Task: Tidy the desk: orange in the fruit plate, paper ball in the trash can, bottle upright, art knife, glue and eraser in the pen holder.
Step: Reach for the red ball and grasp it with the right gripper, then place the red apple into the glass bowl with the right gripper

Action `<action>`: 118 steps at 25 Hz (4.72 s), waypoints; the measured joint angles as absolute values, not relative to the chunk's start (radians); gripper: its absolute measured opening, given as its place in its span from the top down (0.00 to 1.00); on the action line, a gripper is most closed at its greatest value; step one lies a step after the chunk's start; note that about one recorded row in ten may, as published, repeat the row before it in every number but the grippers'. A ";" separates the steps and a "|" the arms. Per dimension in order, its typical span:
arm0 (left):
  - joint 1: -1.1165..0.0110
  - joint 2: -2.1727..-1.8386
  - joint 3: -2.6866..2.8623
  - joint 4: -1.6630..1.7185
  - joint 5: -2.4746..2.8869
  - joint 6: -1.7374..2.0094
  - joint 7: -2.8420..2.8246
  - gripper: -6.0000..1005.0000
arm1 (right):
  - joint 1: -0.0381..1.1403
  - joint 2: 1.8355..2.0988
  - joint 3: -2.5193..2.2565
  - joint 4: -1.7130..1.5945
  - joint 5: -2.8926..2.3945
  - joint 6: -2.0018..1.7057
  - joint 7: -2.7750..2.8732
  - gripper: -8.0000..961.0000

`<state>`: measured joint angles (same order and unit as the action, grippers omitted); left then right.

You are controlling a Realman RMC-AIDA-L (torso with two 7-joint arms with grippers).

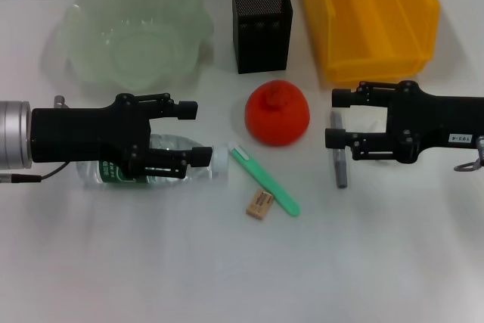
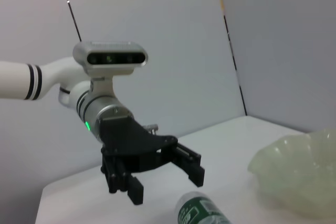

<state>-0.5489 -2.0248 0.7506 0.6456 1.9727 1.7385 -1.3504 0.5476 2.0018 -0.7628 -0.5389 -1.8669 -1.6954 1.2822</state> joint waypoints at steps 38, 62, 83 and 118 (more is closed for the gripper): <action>-0.544 -2.025 0.753 0.647 1.973 1.740 -1.344 0.16 | 0.678 1.997 -0.781 -0.884 -2.013 -1.750 1.780 0.24; -0.552 -2.026 0.750 0.640 1.973 1.739 -1.359 0.16 | 0.884 2.081 -1.144 -0.859 -2.404 -1.328 2.012 0.24; -0.552 -2.022 0.746 0.647 1.969 1.732 -1.374 0.16 | 0.905 2.086 -1.354 -0.706 -2.322 -1.062 2.003 0.25; -0.548 -2.027 0.745 0.647 1.968 1.729 -1.364 0.16 | 1.079 2.086 -1.350 -0.605 -1.562 -0.717 1.591 0.93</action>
<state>-0.5483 -2.0272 0.7455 0.6473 1.9681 1.7291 -1.3642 1.0787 2.0863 -1.3501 -0.6049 -1.5618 -0.7168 1.5909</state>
